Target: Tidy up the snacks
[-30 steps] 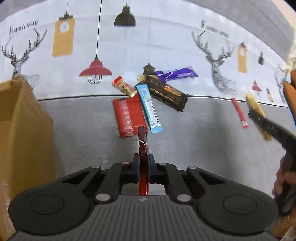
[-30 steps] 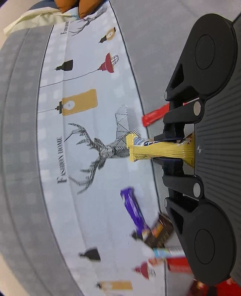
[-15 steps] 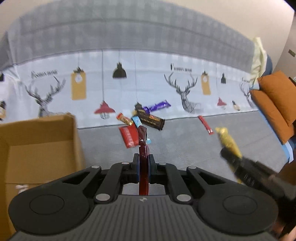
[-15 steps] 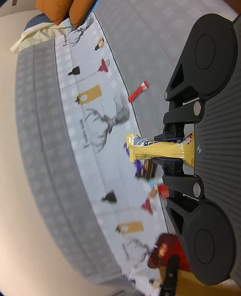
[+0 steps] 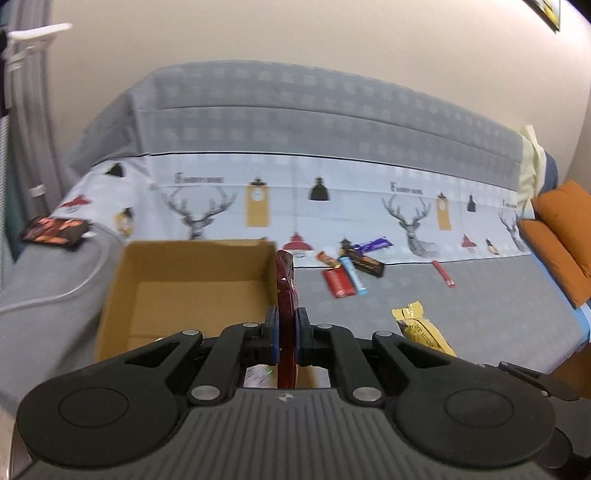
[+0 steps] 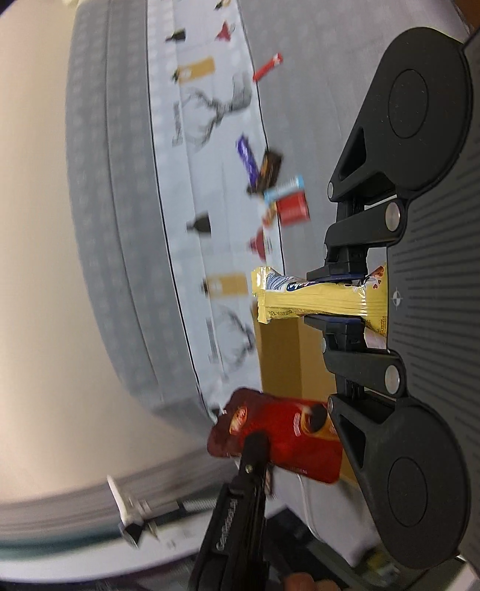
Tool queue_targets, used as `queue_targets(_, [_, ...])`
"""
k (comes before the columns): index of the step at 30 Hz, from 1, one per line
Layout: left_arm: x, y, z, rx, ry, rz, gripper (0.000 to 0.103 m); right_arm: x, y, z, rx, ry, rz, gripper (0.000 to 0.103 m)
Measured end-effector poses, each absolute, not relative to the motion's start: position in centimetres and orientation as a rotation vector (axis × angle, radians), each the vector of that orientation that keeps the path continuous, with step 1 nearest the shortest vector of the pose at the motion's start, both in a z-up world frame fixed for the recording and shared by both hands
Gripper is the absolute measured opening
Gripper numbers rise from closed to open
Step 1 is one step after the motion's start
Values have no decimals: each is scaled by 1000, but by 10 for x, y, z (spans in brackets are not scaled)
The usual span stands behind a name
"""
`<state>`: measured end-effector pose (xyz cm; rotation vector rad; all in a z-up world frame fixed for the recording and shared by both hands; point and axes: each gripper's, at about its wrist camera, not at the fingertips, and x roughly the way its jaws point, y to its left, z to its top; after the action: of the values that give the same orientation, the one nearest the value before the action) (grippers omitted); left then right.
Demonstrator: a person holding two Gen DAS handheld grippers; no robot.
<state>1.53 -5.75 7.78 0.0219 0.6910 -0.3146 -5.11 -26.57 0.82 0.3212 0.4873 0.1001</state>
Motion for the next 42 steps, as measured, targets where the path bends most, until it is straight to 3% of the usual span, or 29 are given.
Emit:
queue_targets(14, [-55,34,64,-85,676,-237,8,-104,-164,28,213,531,243,18])
queue_targets(42, [-64,61,57,-150,663,-219,8,-112,-151,31,143,534,252,18])
